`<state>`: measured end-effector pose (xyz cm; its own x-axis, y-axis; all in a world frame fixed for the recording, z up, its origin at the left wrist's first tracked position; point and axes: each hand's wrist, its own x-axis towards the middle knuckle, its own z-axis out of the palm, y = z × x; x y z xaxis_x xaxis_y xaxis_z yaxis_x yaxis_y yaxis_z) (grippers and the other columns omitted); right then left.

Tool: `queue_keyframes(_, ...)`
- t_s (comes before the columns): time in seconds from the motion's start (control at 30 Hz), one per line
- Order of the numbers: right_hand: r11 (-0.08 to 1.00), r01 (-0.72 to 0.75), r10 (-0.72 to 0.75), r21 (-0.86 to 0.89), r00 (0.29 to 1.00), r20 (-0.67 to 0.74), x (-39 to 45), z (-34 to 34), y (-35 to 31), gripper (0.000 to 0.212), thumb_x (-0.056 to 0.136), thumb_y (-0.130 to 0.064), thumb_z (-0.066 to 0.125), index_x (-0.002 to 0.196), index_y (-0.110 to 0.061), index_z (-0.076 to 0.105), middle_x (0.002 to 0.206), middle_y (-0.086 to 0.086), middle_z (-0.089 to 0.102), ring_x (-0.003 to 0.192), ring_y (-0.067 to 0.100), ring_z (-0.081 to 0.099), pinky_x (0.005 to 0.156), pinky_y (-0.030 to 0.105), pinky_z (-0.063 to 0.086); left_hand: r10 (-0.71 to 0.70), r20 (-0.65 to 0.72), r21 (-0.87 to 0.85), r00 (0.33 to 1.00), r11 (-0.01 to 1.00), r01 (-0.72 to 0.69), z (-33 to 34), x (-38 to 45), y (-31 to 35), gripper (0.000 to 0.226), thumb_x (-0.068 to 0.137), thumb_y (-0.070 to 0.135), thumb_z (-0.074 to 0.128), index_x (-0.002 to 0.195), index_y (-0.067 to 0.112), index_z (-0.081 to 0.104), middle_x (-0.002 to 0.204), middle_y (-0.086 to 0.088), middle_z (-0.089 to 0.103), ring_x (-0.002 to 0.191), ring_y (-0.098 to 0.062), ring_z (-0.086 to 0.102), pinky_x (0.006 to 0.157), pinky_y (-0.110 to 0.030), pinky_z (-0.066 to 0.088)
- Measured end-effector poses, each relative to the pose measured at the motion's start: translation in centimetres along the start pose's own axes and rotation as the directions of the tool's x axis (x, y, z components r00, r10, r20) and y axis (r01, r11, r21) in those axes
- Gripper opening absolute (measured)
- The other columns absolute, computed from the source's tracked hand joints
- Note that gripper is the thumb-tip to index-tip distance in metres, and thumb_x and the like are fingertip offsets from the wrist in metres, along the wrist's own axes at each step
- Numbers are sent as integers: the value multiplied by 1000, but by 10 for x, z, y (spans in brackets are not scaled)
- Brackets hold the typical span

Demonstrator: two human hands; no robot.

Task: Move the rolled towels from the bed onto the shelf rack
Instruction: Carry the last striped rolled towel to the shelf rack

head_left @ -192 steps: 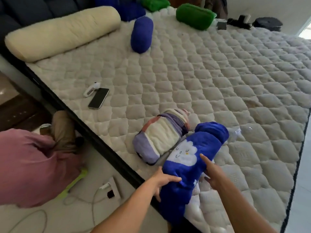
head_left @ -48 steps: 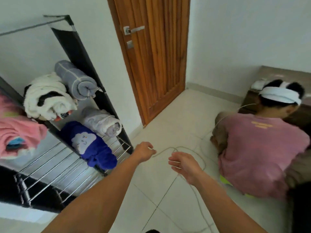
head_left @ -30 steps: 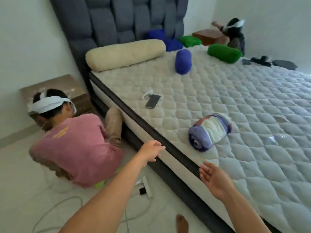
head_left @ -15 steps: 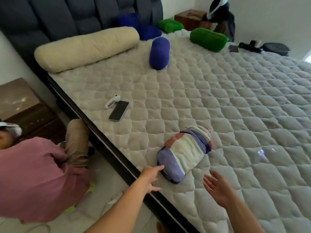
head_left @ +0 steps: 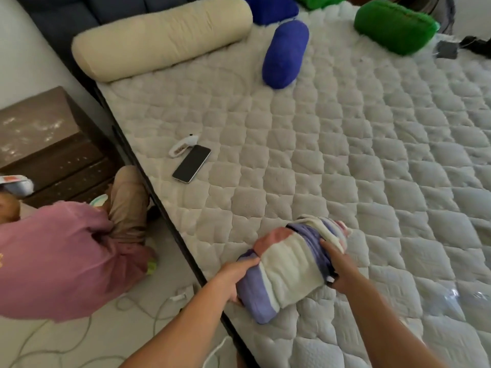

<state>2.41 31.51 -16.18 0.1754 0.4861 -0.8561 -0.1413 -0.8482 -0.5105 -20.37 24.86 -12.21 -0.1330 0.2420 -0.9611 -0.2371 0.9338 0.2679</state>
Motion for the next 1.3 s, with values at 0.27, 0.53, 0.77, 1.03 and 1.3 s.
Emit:
queue_keyframes(0.27, 993, 111, -112, 49, 994, 10, -18, 15, 8, 68, 78, -48, 71, 132, -14, 48, 123, 9, 57, 108, 29, 54, 90, 47, 46, 66, -13, -8, 998, 998, -67, -15, -17, -8, 60, 85, 36, 66, 136, 13, 45, 142, -13, 47, 127, -33, 47, 105, -45, 43)
queue_keyframes(0.53, 931, 365, -363, 28, 913, 188, -102, 93, 42, 56, 82, -39, 70, 130, -20, 49, 130, 7, 57, 115, 27, 55, 101, 48, 46, 251, -160, -174, 955, 945, -277, -118, -55, -57, 53, 73, 34, 75, 122, 21, 58, 119, -11, 63, 105, -33, 60, 96, -50, 49)
queue_keyframes(0.77, 791, 601, -457, -116, 706, 541, -218, 180, 121, 71, 73, -45, 75, 135, -21, 49, 129, 5, 59, 116, 26, 58, 103, 52, 45, 270, -390, -405, 881, 809, -427, -238, -118, -191, 52, 78, 40, 69, 126, 26, 59, 136, -7, 56, 121, -35, 53, 103, -52, 44)
queue_keyframes(1.03, 546, 819, -265, -174, 366, 892, -371, 252, 278, 30, 83, -29, 71, 110, -20, 61, 102, -2, 64, 100, 21, 62, 95, 45, 51, 141, -624, -661, 769, 429, -615, -317, -214, -420, 58, 83, 35, 70, 135, 25, 46, 136, -3, 54, 115, -28, 54, 84, -46, 49)
queue_keyframes(1.3, 293, 956, 83, 36, -62, 995, -506, 305, 448, 25, 85, -18, 70, 106, -15, 57, 99, 3, 64, 91, 21, 60, 70, 24, 47, -135, -756, -654, 640, 118, -748, -346, -249, -602, 71, 70, 30, 83, 130, 23, 47, 127, -1, 59, 112, -28, 56, 95, -51, 50)
